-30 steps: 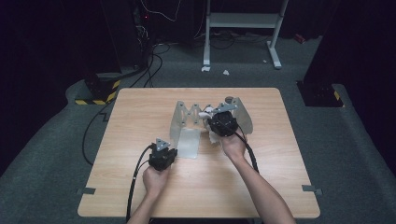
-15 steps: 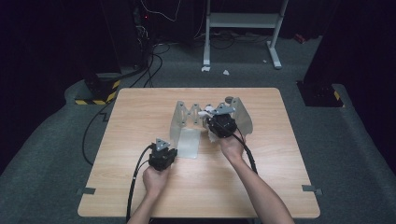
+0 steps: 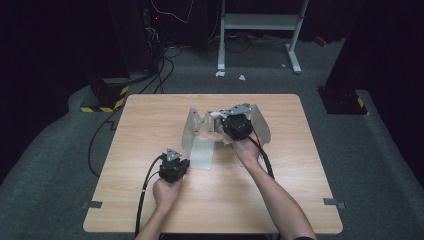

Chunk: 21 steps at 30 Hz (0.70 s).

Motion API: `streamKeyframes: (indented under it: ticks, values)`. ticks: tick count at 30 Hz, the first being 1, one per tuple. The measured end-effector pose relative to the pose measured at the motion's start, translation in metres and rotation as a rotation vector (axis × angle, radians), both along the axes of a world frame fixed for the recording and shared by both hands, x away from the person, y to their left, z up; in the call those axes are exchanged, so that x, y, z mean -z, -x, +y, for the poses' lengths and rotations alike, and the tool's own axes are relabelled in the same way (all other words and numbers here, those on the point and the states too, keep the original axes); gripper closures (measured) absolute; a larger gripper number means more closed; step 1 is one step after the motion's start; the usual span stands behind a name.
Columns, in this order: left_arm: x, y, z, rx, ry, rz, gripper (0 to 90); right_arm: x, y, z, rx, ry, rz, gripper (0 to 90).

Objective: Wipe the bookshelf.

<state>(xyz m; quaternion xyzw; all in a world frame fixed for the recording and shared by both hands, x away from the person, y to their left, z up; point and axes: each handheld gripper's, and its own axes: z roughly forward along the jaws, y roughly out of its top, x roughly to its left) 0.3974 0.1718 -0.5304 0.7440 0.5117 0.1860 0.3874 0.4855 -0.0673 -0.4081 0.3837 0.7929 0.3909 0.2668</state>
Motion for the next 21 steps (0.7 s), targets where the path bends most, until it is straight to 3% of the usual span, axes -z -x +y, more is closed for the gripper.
streamKeyframes:
  ticks: [8,14,21]
  values:
    - [0.0,0.0,0.0,-0.024,0.009,0.003,84.8,0.003,-0.002,0.001,-0.001,0.005,0.003,79.6]
    - [0.0,0.001,-0.001,-0.04,-0.008,-0.005,84.9,0.007,-0.001,0.0,-0.008,0.013,-0.002,79.6]
    - [-0.001,-0.001,0.0,-0.056,-0.005,0.008,79.6,0.013,-0.001,0.002,-0.015,0.012,0.014,79.6]
